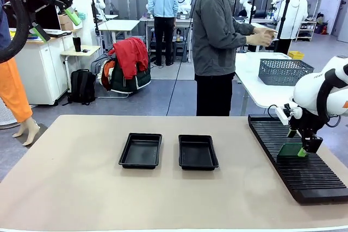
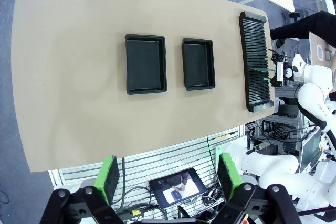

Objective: Inspect and transfer BCBs to ESD trays.
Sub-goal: Pick up the Blank PCB from the PCB Rack and place it in the left ESD tray.

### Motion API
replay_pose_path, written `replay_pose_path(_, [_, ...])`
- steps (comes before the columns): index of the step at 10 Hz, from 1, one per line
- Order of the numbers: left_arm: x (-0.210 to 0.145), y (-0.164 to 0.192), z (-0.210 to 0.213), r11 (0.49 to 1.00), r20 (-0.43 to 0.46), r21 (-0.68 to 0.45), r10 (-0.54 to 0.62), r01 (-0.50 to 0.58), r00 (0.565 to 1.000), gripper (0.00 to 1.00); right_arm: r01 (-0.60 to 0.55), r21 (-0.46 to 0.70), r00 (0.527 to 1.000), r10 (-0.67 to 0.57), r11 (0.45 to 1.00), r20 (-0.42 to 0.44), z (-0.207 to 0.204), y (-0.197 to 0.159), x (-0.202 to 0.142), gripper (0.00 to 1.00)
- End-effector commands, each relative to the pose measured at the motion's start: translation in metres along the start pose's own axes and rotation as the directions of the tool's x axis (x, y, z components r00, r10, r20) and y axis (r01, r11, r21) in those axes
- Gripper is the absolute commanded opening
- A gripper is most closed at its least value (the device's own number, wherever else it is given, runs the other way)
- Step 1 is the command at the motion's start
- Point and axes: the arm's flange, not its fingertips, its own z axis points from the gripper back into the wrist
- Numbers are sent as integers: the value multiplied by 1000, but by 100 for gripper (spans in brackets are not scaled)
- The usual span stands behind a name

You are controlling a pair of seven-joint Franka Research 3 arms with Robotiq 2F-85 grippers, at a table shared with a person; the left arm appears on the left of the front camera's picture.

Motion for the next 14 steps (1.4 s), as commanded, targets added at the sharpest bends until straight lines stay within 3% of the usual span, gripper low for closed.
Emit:
replay_pose_path(1, [0,0,0,1000,5,-4,1,-1,1000,100,-1,2,1000,1,1000,2,2,1,-1,100])
replay_pose_path(5, [0,0,0,1000,5,-4,1,-1,1000,100,-46,-10,999,46,999,-29,-2,3,1,100])
replay_pose_path(7, [0,0,0,1000,5,-4,1,-1,1000,100,-62,-14,998,62,998,-34,-3,5,1,95])
replay_pose_path(9, [0,0,0,1000,5,-4,1,-1,1000,100,-54,-27,997,53,998,-60,-2,7,-2,87])
replay_pose_path(14, [0,0,0,1000,5,-4,1,-1,1000,100,-32,-54,999,31,998,-27,-3,10,-7,65])
